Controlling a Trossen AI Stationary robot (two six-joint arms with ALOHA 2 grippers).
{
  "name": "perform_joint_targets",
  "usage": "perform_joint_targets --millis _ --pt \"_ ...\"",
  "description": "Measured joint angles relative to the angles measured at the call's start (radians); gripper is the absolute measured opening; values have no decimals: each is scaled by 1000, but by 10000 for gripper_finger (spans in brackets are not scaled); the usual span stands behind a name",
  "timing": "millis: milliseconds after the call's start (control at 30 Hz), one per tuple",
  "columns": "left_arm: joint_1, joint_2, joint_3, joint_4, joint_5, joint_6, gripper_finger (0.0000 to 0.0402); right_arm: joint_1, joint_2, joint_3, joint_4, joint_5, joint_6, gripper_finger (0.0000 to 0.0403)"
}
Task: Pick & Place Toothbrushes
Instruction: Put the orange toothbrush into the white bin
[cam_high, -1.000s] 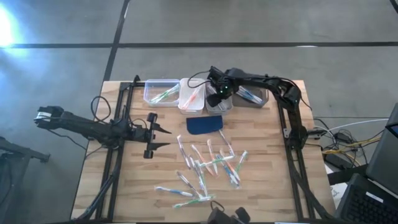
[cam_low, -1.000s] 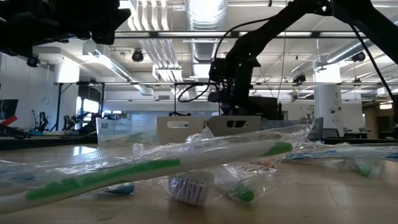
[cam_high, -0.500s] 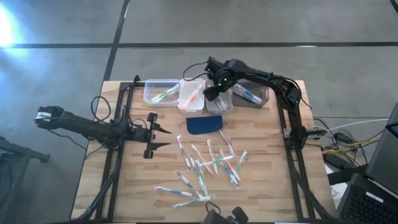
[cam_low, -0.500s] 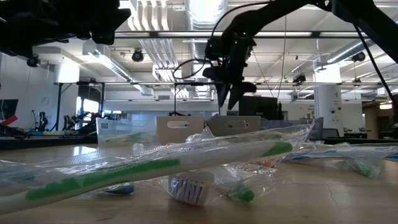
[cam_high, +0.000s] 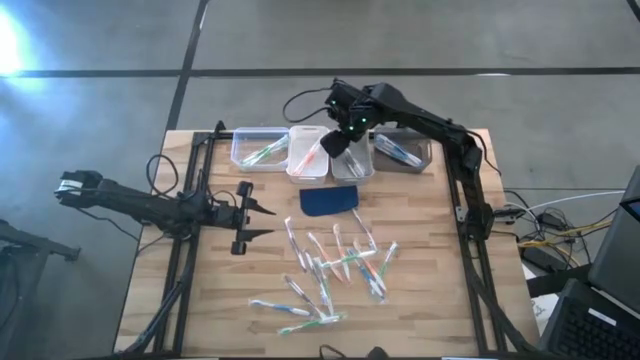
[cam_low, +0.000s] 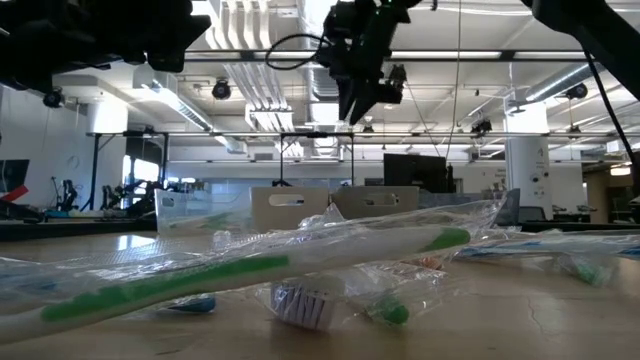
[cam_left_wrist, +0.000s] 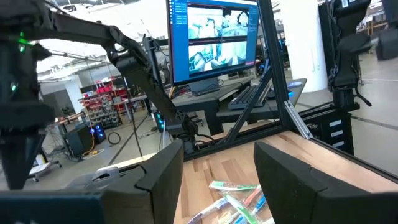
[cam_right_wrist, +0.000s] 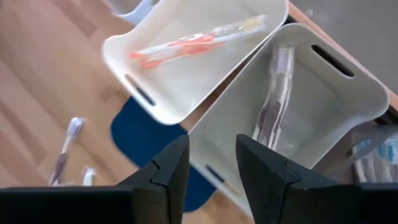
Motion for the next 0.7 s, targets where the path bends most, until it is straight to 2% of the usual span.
perform_joint_targets --millis 267,433,700 --pt "0 0 0 -1 0 0 202 61 0 146 -99 6 -23 89" --pt "0 0 0 -1 0 0 202 118 -40 137 -115 21 -47 63" --pt "0 0 -1 -3 0 0 202 274 -75 137 -161 176 -53 31"
